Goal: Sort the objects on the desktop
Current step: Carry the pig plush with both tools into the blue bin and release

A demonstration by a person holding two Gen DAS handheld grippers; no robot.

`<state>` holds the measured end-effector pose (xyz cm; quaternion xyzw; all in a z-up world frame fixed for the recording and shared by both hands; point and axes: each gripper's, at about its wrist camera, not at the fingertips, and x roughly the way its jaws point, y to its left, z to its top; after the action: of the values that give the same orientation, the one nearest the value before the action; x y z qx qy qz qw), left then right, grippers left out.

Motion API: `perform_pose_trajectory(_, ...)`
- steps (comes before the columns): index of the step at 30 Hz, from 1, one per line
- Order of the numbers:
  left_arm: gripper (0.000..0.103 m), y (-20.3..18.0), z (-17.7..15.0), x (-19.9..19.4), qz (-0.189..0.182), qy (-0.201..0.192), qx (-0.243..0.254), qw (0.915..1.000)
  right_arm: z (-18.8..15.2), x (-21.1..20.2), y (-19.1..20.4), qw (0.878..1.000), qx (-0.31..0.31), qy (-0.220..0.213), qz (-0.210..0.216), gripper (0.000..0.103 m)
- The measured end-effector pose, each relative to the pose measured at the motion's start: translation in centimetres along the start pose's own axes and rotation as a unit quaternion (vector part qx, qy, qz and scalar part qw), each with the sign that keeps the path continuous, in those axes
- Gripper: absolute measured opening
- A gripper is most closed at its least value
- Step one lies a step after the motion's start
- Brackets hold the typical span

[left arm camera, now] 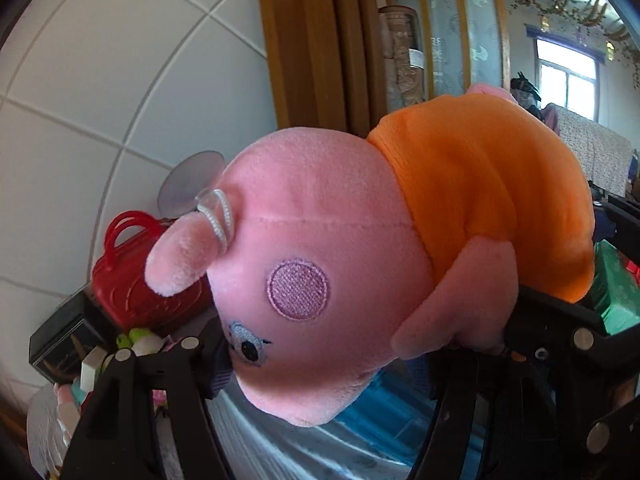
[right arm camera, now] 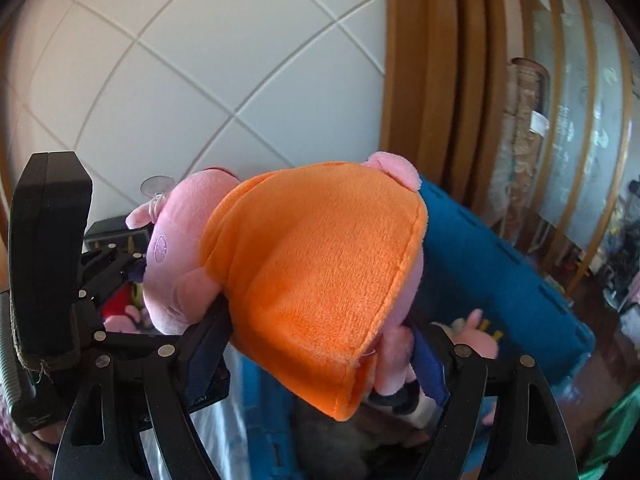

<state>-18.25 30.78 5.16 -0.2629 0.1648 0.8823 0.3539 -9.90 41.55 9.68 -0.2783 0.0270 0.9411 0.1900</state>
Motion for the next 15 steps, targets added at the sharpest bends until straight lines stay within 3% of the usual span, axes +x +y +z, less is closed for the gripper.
perform_pose_trajectory(6, 0.07, -5.7, 4.1, 3.8, -0.032, 0.033, 0.028, 0.9986, 0.3, -1.0, -9.9, 0.998, 0.051, 0.009, -0.036, 0.082)
perform_pose_trajectory(12, 0.074, -7.8, 5.2, 7.6, -0.03, 0.087, 0.031, 0.9953, 0.0, 2.5, -13.9, 0.995, 0.066, 0.031, -0.063, 0.087)
perform_pose_trajectory(15, 0.074, -7.9, 4.9, 8.8, -0.033, 0.113, 0.021, 0.9928, -0.3, 3.9, -15.0, 0.993, 0.071, 0.044, -0.078, 0.1)
